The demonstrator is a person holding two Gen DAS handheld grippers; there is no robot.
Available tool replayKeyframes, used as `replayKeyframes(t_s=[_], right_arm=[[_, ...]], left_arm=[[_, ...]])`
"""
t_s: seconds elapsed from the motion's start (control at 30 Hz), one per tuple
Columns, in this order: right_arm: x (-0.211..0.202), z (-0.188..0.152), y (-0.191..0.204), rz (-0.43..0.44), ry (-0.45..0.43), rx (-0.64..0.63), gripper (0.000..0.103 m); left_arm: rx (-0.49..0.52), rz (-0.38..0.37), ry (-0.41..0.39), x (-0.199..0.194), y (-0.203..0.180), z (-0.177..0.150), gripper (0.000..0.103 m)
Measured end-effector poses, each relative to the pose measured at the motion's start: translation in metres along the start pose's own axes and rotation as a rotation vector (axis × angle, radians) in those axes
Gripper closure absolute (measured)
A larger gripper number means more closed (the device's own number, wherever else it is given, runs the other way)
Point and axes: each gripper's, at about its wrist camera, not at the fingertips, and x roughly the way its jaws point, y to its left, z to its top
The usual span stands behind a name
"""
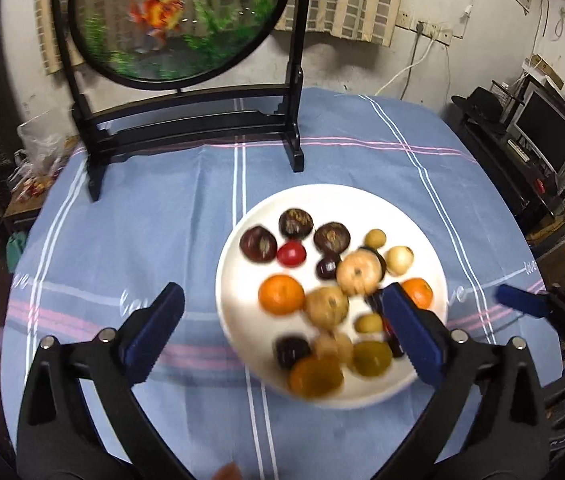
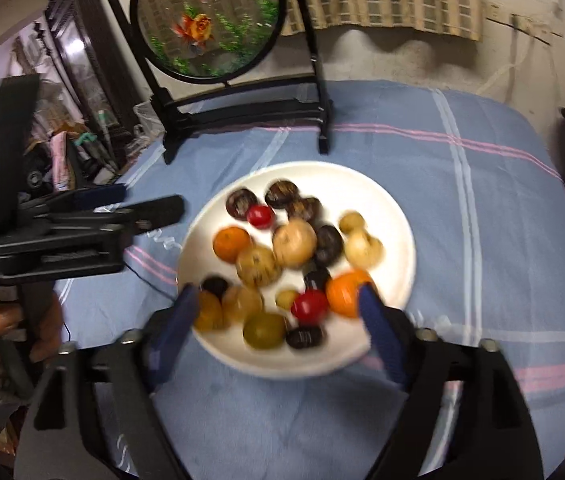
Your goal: Organize fruits
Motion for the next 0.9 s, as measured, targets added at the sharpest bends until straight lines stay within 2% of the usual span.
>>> replayKeyframes(t_s=[0.03, 0.1, 0.2, 0.33, 0.53, 0.63, 0.7, 0.77, 0.9], right_arm=[[-0.009, -0.008, 0.002, -0.043, -0.005, 0.016, 0.001], [-0.025, -0.024, 0.005, -0.095, 0.002, 0.045, 0.001], [-0.038, -0.045, 0.008, -0.104, 0.031, 0.084, 0.001], [-0.048, -0.073, 0.015, -0.099, 0.088, 0.091, 0.001], [-0.067, -0.073, 0.017, -0.125, 0.052, 0.113, 0.001], [-0.073, -0.068, 0.016, -0.131, 0.075, 0.148, 0.001], [-0.076, -0.069, 0.017, -0.123, 0.091, 0.163, 0.001], [-0.081, -0.07, 0.022, -0.11, 0.085, 0.149, 0.001], [-0.095, -0.074, 0.04, -0.11, 0.054, 0.082, 0.001]], left_arm=[[-0.001, 0.017, 0.007, -0.009, -0.002, -0.007, 0.002], [-0.01, 0.048, 0.031, -0.024, -0.005, -0.021, 0.002], [-0.037, 0.06, 0.07, -0.041, -0.006, -0.04, 0.002], [-0.05, 0.054, 0.065, -0.067, -0.009, -0.066, 0.002], [-0.047, 0.065, 0.08, -0.096, -0.022, -0.091, 0.002], [-0.045, 0.079, 0.059, -0.112, -0.026, -0.092, 0.002], [-0.069, 0.045, 0.036, -0.126, -0.025, -0.092, 0.002], [-0.084, 0.023, 0.025, -0.133, -0.024, -0.091, 0.002], [-0.091, 0.059, 0.009, -0.144, -0.026, -0.091, 0.002]])
